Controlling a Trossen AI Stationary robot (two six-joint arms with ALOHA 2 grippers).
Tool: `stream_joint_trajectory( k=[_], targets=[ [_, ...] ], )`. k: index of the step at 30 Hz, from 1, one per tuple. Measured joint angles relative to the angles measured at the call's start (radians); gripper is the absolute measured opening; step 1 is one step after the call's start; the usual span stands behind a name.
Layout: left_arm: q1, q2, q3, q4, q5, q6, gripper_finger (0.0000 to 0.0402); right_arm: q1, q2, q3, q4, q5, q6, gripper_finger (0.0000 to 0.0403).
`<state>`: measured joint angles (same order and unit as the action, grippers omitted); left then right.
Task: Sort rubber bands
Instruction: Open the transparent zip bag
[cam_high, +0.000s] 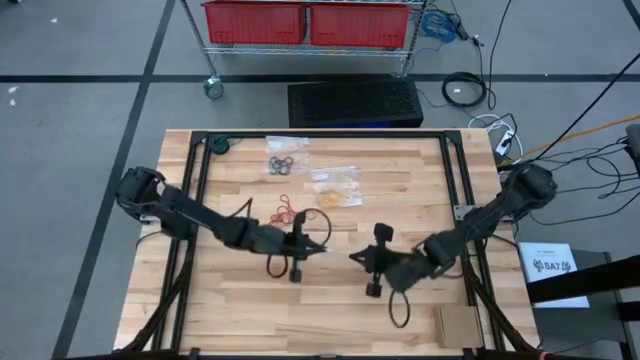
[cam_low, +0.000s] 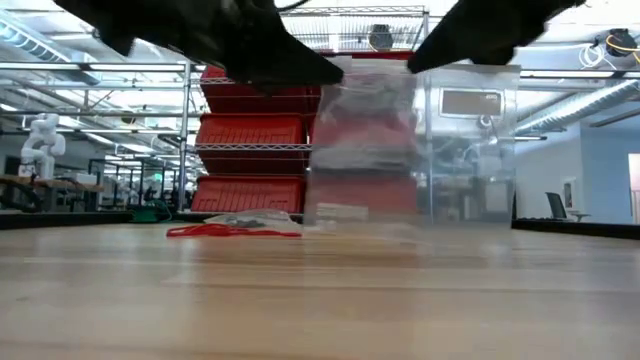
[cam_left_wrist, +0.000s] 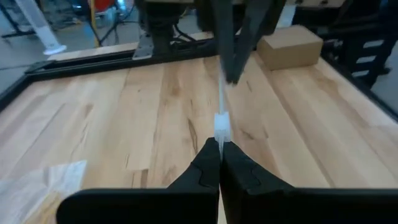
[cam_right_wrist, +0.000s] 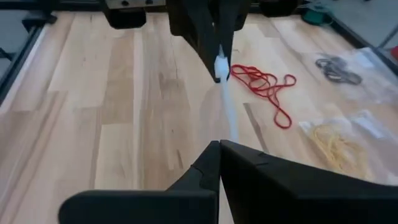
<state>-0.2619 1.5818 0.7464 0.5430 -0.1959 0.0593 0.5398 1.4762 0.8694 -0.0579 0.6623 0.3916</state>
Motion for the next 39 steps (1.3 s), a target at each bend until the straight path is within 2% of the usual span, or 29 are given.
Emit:
stream_joint_trajectory(
  k=[5, 9, 15, 20, 28, 33, 39],
  targets=[
    [0.093, 0.0, 0.0, -0.003, 0.088, 0.008, 0.0, -0.11, -0.016, 0.011, 0.017, -0.09, -0.088, 0.0005],
    [0.13, 0.0, 0.0, -0.012, 0.142, 0.035, 0.0, -0.18, -0.016, 0.041, 0.014, -0.146, -0.151, 0.003],
    [0.151, 0.0, 0.0, -0.02, 0.145, 0.087, 0.0, -0.254, -0.016, 0.081, 0.003, -0.22, -0.179, 0.0085],
    [0.186, 0.0, 0.0, -0.021, 0.145, 0.086, 0.0, -0.311, -0.015, 0.082, 0.003, -0.3, -0.165, 0.0109],
    [0.244, 0.0, 0.0, -0.019, 0.146, 0.122, 0.0, -0.365, -0.001, 0.083, -0.004, -0.352, -0.183, 0.0102],
    [0.272, 0.0, -0.001, -0.015, 0.213, 0.127, 0.0, -0.409, 0.027, 0.083, 0.002, -0.356, -0.195, 0.0099],
    [0.285, 0.0, -0.001, -0.011, 0.228, 0.131, 0.0, -0.442, 0.038, 0.083, -0.008, -0.383, -0.217, 0.0098]
  ],
)
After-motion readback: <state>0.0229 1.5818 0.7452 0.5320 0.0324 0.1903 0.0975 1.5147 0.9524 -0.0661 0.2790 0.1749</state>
